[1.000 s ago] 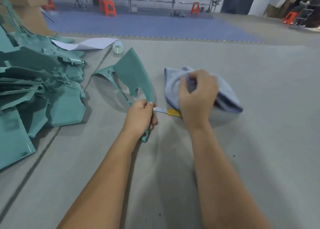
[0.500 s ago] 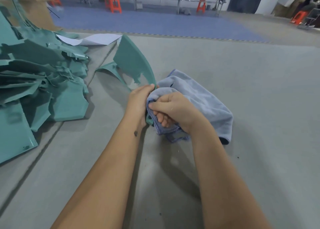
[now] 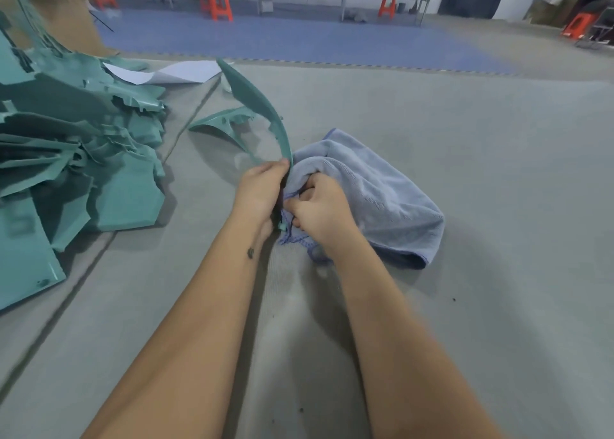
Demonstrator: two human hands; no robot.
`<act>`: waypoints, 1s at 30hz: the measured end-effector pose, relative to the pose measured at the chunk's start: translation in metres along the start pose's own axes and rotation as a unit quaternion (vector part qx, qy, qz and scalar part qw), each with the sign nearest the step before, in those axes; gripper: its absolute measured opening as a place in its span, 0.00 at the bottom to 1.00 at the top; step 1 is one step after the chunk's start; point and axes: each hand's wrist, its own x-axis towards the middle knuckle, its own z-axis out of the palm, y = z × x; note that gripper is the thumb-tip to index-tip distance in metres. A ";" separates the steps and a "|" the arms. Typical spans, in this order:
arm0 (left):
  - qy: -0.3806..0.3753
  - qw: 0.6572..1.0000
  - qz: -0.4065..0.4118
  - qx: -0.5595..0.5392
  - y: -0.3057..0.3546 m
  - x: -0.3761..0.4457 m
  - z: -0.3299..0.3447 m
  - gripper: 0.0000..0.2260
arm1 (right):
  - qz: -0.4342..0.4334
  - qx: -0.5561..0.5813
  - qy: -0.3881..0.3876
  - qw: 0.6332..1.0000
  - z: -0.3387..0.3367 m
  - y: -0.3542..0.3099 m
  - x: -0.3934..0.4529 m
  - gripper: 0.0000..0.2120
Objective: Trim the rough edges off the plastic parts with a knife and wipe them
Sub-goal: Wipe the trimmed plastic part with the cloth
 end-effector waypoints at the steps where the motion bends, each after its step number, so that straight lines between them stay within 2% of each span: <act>1: 0.003 0.999 0.008 0.031 0.003 0.001 -0.001 0.11 | -0.012 -0.004 0.011 1.000 0.003 0.001 -0.001 0.13; 4: 0.001 0.990 0.046 0.136 0.011 0.001 -0.004 0.11 | -0.017 -0.002 0.066 0.998 0.006 0.002 0.000 0.14; 8: -0.053 0.979 0.070 0.184 -0.001 -0.013 -0.007 0.11 | 0.019 0.027 0.151 0.988 0.000 0.002 0.009 0.15; 11: -0.047 0.961 0.097 0.254 -0.012 -0.023 -0.010 0.17 | 0.036 0.086 0.196 0.976 0.000 0.001 0.011 0.13; 13: -0.078 0.957 0.105 0.259 -0.013 -0.025 -0.010 0.20 | 0.062 0.148 0.189 0.969 0.002 0.000 0.011 0.11; 18: -0.117 0.929 0.173 0.304 -0.008 -0.029 -0.010 0.22 | 0.103 0.276 0.097 0.951 -0.003 -0.002 0.009 0.05; 21: -0.160 0.953 0.114 0.230 -0.006 -0.029 -0.010 0.24 | 0.107 0.274 0.094 0.951 -0.004 -0.004 0.012 0.07; 24: -0.204 0.961 0.058 0.177 -0.001 -0.029 -0.013 0.21 | 0.109 0.250 0.107 0.956 -0.004 -0.004 0.016 0.07; 27: -0.285 0.945 0.021 0.161 0.002 -0.036 -0.016 0.17 | 0.099 0.192 0.123 0.969 -0.007 -0.005 0.024 0.11; 30: -0.375 0.907 -0.019 0.189 0.007 -0.042 -0.022 0.17 | 0.075 0.112 0.133 0.982 -0.013 -0.003 0.035 0.11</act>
